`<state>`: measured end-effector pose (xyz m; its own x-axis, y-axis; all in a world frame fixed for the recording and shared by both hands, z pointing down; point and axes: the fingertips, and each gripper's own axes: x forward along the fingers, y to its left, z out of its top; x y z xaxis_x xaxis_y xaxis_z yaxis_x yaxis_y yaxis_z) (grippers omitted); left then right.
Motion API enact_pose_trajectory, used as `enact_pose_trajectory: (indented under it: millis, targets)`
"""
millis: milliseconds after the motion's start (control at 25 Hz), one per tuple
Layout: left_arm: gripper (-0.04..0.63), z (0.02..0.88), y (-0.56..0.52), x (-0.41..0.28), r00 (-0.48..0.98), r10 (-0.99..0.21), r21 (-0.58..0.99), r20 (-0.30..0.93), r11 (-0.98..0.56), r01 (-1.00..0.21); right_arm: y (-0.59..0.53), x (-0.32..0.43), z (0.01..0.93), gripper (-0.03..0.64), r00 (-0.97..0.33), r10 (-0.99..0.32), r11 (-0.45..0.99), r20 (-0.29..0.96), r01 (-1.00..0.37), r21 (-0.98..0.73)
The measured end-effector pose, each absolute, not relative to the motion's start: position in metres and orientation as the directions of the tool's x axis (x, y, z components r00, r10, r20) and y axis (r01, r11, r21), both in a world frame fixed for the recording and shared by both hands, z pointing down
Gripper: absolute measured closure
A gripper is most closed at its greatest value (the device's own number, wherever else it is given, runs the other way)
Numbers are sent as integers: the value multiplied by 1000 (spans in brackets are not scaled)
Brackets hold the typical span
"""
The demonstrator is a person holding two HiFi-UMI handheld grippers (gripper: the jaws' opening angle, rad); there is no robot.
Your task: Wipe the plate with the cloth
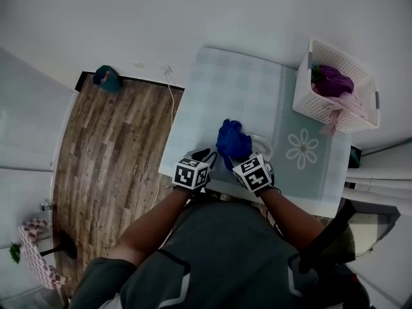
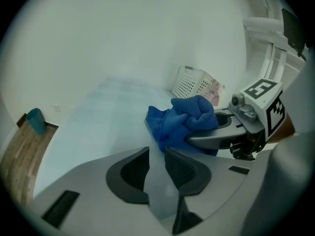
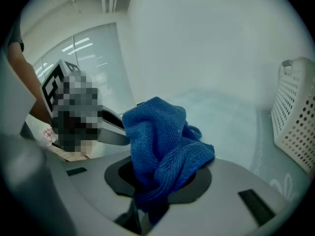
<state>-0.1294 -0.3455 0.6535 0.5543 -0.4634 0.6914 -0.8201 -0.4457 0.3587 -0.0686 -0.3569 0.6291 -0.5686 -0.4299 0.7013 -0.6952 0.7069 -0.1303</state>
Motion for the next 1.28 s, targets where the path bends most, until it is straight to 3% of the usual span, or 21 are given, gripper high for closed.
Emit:
enact_pose_trajectory:
  millis: [480, 880, 1000, 1160, 1280]
  targets:
    - [502, 650, -339, -107, 575, -464, 364, 674, -470, -804, -354, 36, 629, 499, -412, -579, 498, 704, -862, -95]
    - [502, 646, -349, -92, 588, -456, 356, 668, -497, -791, -348, 83, 604, 499, -323, -667, 408, 671, -912, -33]
    - [502, 645, -354, -94, 585, -461, 352, 667, -497, -793, -343, 63, 582, 499, -387, -671, 433, 633, -897, -89]
    - [502, 642, -356, -104, 572, -473, 351, 670, -476, -806, -334, -17, 571, 499, -562, -582, 586, 587, -791, -176]
    - [502, 642, -354, -115, 552, -476, 335, 684, -467, -818, -334, -62, 588, 499, -612, -517, 652, 599, -735, -187]
